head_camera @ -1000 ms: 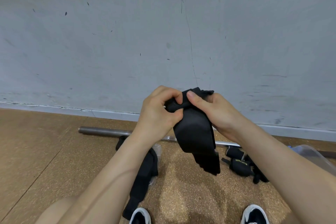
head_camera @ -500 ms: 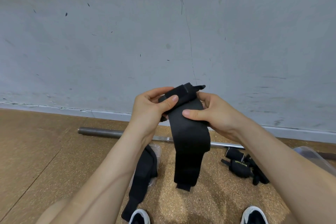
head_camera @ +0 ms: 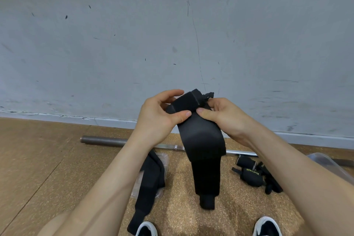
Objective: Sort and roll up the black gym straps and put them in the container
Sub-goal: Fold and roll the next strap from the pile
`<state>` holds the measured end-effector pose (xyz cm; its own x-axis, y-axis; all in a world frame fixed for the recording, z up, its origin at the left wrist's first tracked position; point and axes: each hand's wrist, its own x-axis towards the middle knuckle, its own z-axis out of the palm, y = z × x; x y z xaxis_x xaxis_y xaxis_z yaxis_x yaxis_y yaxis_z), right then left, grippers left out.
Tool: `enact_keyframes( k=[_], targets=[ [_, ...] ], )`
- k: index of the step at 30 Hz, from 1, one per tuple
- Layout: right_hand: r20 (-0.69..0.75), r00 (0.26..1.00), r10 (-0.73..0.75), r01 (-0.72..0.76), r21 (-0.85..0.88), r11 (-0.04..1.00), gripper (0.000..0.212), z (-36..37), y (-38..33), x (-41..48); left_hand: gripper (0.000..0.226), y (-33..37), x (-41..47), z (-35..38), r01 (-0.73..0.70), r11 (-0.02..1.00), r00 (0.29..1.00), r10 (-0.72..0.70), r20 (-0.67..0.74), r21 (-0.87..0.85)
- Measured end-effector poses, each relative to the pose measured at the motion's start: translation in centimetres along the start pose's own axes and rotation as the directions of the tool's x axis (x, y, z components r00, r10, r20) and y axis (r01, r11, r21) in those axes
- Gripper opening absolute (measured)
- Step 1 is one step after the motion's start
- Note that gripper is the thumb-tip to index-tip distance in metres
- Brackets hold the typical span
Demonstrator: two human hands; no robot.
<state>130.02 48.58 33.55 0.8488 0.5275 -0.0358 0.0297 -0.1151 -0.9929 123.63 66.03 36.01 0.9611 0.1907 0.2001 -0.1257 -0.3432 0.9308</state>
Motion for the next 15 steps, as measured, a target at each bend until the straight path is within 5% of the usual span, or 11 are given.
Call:
enact_keyframes(
  k=[5, 10, 15],
  targets=[
    [0.023, 1.000, -0.018, 0.018, -0.022, 1.000, 0.020, 0.4, 0.0, -0.3, 0.049, -0.6, 0.0, 0.5, -0.150, 0.969, 0.988, 0.154, -0.004, 0.194],
    [0.107, 0.993, 0.045, -0.066, 0.206, 0.976, 0.017, 0.5, 0.0, -0.4, 0.047, -1.3, -0.2, 0.6, -0.286, 0.913, 0.950, 0.310, -0.037, 0.292],
    [0.072, 0.995, 0.067, -0.082, 0.238, 0.968, 0.049, 0.7, -0.2, -0.7, 0.051, -1.1, -0.3, 0.8, -0.352, 0.886, 0.932, 0.362, 0.023, 0.301]
  ],
)
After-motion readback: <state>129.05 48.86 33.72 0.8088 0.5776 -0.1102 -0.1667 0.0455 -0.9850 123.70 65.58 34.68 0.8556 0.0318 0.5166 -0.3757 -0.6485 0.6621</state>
